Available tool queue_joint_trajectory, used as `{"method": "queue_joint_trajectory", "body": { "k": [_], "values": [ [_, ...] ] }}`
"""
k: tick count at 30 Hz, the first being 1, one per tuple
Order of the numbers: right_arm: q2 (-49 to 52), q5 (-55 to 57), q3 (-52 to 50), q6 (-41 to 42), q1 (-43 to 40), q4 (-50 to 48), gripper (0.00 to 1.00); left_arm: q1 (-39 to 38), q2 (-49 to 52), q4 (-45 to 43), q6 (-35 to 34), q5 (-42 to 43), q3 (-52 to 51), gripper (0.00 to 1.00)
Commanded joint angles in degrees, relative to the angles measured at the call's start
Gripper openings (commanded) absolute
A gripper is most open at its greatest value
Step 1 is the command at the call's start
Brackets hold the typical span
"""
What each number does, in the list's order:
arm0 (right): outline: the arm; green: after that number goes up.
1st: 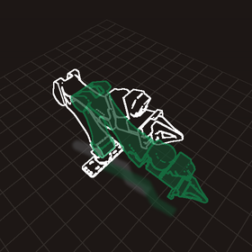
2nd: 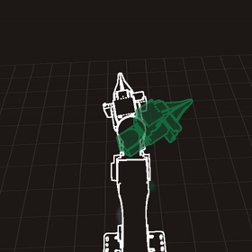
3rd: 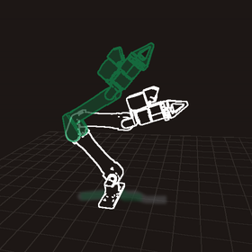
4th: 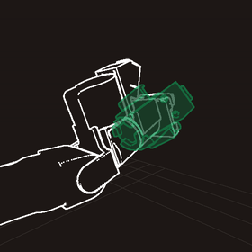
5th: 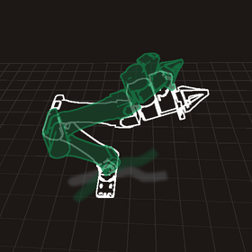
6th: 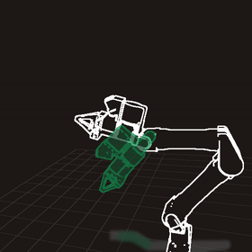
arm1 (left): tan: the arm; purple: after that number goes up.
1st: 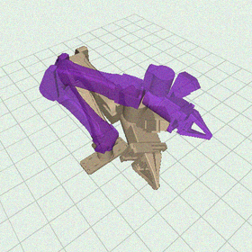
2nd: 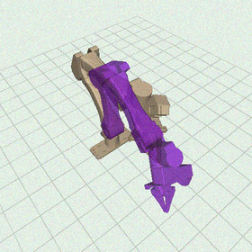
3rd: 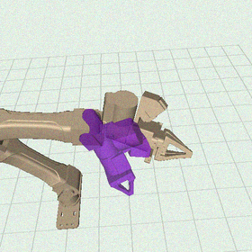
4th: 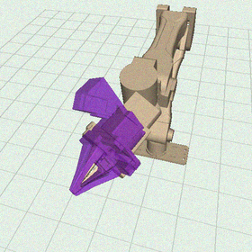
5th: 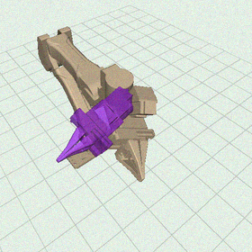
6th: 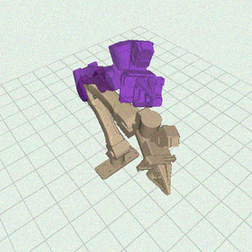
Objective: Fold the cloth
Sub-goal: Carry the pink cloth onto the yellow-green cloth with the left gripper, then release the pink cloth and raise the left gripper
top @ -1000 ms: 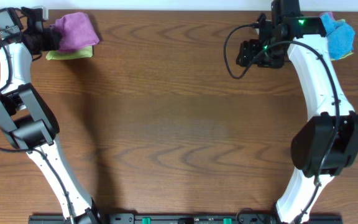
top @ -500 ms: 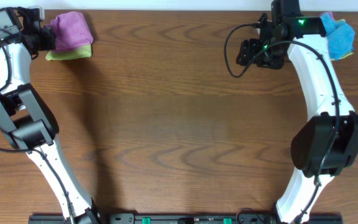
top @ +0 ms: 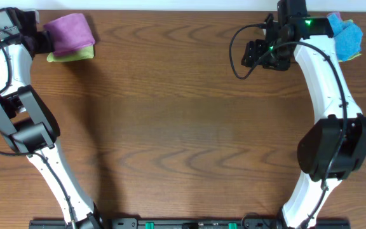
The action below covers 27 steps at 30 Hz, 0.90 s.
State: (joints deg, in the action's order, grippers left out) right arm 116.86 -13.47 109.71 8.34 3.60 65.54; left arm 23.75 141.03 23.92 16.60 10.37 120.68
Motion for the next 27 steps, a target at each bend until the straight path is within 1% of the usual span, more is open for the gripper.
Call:
{"method": "queue_joint_trajectory", "body": {
  "k": [1, 3, 8, 16, 21, 23, 24, 25, 26, 27],
  "values": [
    [-1.79, -0.11, 0.31, 0.68, -0.2, 0.0, 0.74, 0.61, 1.09, -0.22, 0.11, -11.15, 1.4, 0.71],
    [-1.77, -0.13, 0.31, 0.68, -0.2, 0.0, 0.74, 0.61, 1.09, -0.5, 0.11, -14.12, 1.42, 0.7],
    [-1.77, -0.26, 0.31, 0.68, -0.2, 0.0, 0.74, 0.48, 0.98, -1.49, 0.04, -13.92, 1.44, 0.72],
    [-1.79, -0.52, 0.31, 0.9, -0.13, 0.02, 0.73, -1.2, 0.92, -2.12, -0.83, -6.91, 4.15, 0.74],
    [-1.77, -0.48, 0.31, 0.85, 0.33, 0.0, 0.73, -2.49, 0.92, -1.88, -2.51, -1.36, 7.15, 0.73],
    [-1.79, -0.46, 0.31, 0.85, 0.46, -0.07, 0.73, -3.06, 0.92, -1.44, -2.54, 0.02, 8.74, 0.7],
    [-1.77, -0.48, 0.31, 0.85, 0.46, -0.17, 0.73, -3.28, 0.92, -0.98, -2.54, 0.35, 9.7, 0.65],
    [-1.77, -0.46, 0.31, 0.85, 0.46, -0.26, 0.73, -3.61, 0.92, -0.02, -2.49, 0.68, 10.97, 0.59],
    [-1.79, -0.48, 0.31, 0.87, 0.46, -0.42, 0.72, -3.91, 0.9, 1.16, -2.49, 1.03, 12.15, 0.49],
    [-1.77, -0.48, 0.31, 0.92, 0.46, -0.59, 0.65, -4.2, 0.81, 2.97, -2.49, 1.55, 13.6, 0.33]
  ]
}}
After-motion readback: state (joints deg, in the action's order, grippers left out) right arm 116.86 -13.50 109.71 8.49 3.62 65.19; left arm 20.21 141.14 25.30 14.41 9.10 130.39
